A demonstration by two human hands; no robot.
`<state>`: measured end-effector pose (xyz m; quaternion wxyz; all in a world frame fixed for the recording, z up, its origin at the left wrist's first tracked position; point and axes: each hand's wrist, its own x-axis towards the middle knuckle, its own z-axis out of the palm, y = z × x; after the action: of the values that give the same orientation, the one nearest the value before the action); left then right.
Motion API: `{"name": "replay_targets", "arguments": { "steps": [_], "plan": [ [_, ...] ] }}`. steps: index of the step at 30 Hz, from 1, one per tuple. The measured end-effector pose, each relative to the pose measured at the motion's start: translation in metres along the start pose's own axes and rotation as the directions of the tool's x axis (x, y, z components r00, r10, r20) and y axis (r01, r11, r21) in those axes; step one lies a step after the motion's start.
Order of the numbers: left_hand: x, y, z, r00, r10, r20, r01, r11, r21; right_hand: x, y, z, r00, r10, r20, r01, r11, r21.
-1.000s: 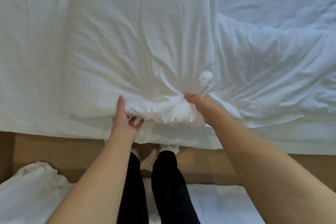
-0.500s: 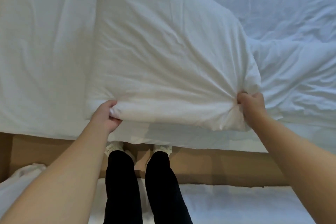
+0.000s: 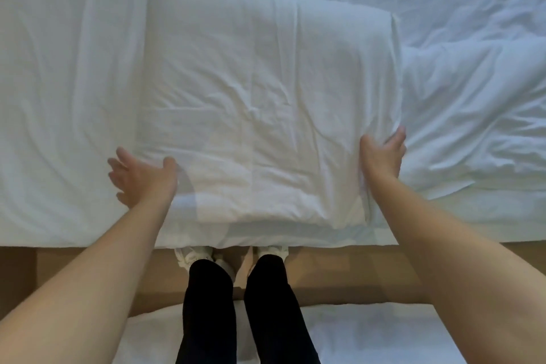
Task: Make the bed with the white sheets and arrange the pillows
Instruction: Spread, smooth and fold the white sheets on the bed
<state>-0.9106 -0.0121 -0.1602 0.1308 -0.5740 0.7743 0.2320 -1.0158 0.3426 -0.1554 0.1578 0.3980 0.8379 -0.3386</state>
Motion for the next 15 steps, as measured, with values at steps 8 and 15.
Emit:
{"name": "replay_targets", "arguments": {
  "steps": [8,15],
  "plan": [
    [0.094,0.062,0.04,0.979,0.111,0.169,-0.112,0.994,-0.001,0.064,-0.027,0.038,0.992,0.032,0.119,-0.038,0.998,0.048],
    [0.139,0.019,-0.005,0.959,0.263,-0.104,-0.266,0.964,-0.015,0.037,-0.028,0.086,0.982,-0.139,0.131,0.113,0.976,0.187]
  ]
}}
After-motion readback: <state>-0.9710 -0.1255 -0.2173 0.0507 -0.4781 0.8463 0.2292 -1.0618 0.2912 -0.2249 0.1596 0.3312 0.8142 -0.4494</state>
